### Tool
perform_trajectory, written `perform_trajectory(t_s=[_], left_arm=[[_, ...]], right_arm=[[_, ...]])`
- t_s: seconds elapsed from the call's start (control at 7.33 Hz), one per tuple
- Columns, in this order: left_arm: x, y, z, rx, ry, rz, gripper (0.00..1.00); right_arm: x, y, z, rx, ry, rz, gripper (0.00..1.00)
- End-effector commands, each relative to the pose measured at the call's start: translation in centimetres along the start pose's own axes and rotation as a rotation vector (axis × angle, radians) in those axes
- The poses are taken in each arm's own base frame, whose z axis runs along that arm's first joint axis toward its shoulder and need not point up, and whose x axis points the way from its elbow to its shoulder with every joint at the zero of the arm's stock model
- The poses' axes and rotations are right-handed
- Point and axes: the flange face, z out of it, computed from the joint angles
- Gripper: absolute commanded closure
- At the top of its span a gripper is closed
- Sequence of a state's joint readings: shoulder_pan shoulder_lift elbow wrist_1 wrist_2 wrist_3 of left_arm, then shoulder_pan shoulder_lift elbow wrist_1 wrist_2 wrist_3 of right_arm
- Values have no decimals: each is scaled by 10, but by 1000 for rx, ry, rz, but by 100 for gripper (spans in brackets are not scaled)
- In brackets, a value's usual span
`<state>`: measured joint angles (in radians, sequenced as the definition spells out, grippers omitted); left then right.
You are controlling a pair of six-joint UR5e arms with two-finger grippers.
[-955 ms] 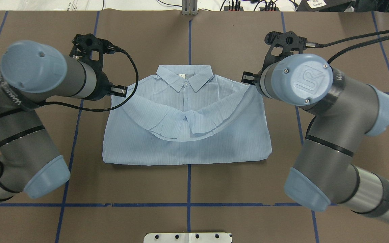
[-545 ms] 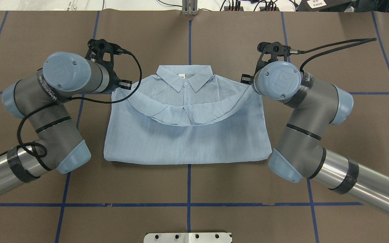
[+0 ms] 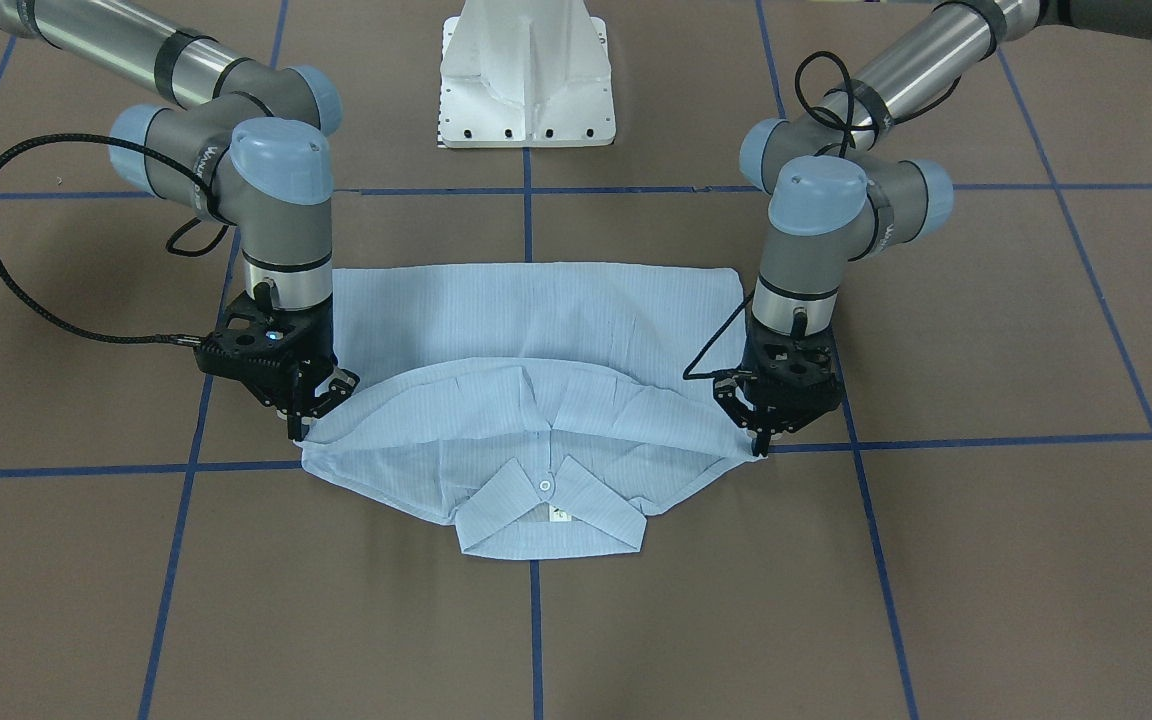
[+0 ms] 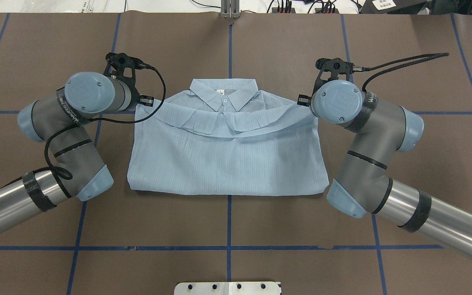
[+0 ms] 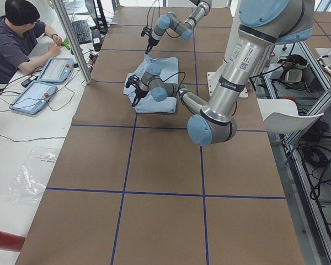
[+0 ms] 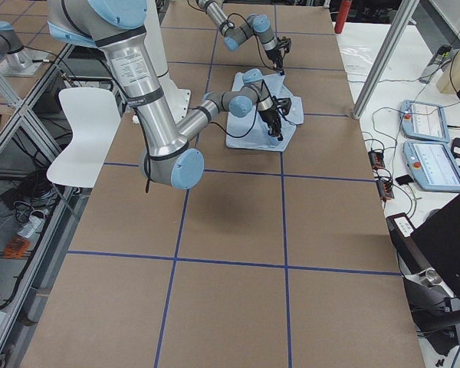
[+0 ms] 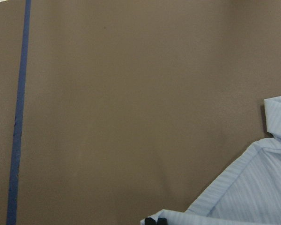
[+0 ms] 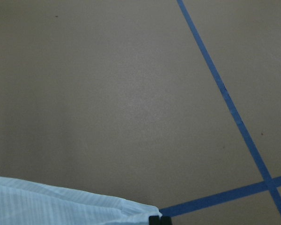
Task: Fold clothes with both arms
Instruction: 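Lower the folded hem onto the shirt and open both grippers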
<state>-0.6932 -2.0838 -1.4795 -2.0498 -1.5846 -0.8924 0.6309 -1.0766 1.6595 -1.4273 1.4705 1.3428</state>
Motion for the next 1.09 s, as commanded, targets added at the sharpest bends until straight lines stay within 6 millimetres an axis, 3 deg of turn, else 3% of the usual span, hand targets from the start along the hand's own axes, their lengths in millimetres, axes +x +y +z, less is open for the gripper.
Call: perform_trajectory(t_s=[0.0, 0.14, 0.27, 0.41, 0.68, 0.95], left_arm=[[-10, -8, -2, 17, -3, 38, 100], [-9, -7, -2, 18, 0, 39, 100], [-8, -7, -3, 18, 2, 39, 100], [-12, -4, -2, 18, 3, 41, 2], [-11, -1, -32, 42, 96, 81, 0], [-28, 35, -66, -26, 187, 80, 0]], right_arm=[[2, -5, -5, 7, -5, 5, 100], [6, -2, -1, 5, 2, 4, 100], [6, -1, 1, 6, 6, 2, 75], [8, 2, 7, 6, 19, -1, 1], [7, -6, -1, 4, 3, -45, 0], [7, -9, -6, 8, -7, -64, 0]])
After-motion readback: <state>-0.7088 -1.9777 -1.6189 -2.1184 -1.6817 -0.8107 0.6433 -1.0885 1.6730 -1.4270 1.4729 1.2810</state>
